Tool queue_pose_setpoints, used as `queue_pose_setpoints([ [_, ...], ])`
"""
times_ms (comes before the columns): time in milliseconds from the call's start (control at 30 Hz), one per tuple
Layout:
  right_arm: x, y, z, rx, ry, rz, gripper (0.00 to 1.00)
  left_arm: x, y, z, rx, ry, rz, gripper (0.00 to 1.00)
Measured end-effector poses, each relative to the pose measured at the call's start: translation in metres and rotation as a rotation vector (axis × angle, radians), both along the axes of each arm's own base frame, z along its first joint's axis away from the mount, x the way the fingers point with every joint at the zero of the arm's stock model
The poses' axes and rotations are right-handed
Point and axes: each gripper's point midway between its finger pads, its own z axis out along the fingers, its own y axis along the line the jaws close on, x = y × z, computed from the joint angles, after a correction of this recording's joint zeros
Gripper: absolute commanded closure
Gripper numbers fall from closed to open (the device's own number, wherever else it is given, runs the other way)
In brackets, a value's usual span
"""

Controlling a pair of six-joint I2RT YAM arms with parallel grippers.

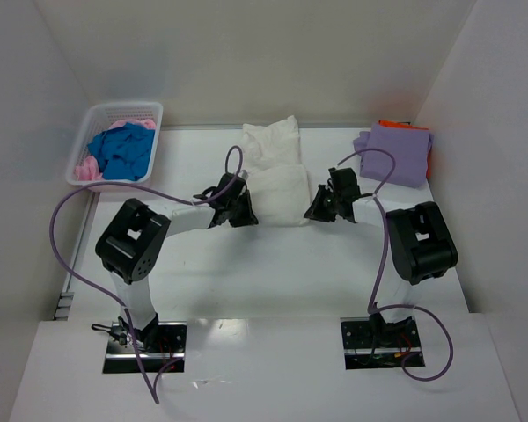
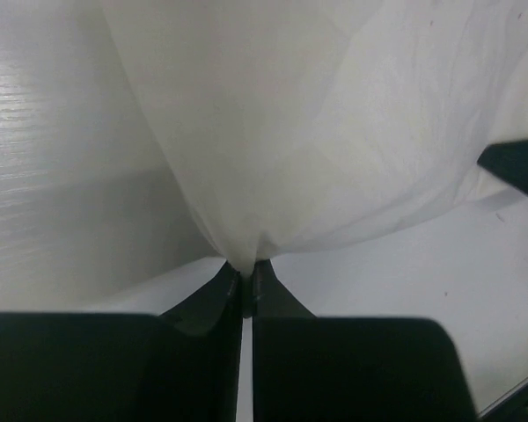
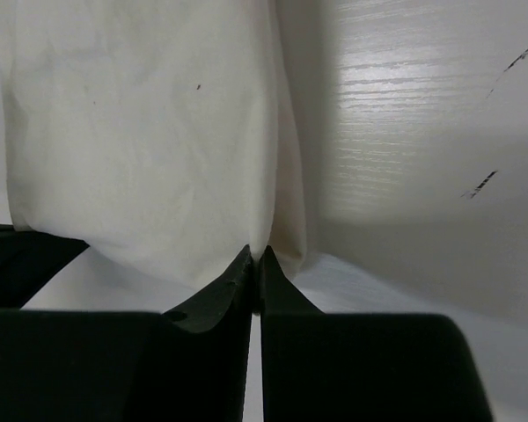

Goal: Fold and stack the t-shirts
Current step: Grab one side of the 2/3 rectangular tshirt with both arms

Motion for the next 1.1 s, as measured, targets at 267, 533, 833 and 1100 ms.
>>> queue_pose_setpoints([
  [267, -0.006, 0.013, 0.000, 0.003, 0.004, 0.030, 1.00, 0.002, 0.005, -0.002, 0.029, 0.004, -0.001, 1.00],
  [533, -0.015, 0.020, 0.011, 0.019, -0.001, 0.025, 1.00, -0.006, 0.018, 0.011, 0.074, -0.012, 0.000, 1.00],
  [833, -0.038, 0.020, 0.061, 0.067, -0.077, 0.014, 1.00, -0.044, 0.032, 0.052, 0.034, -0.027, -0.027, 1.00],
  [1100, -0.062, 0.016, 0.105, 0.112, -0.124, 0.006, 1.00, -0.084, 0.034, 0.109, -0.045, -0.071, -0.091, 1.00],
])
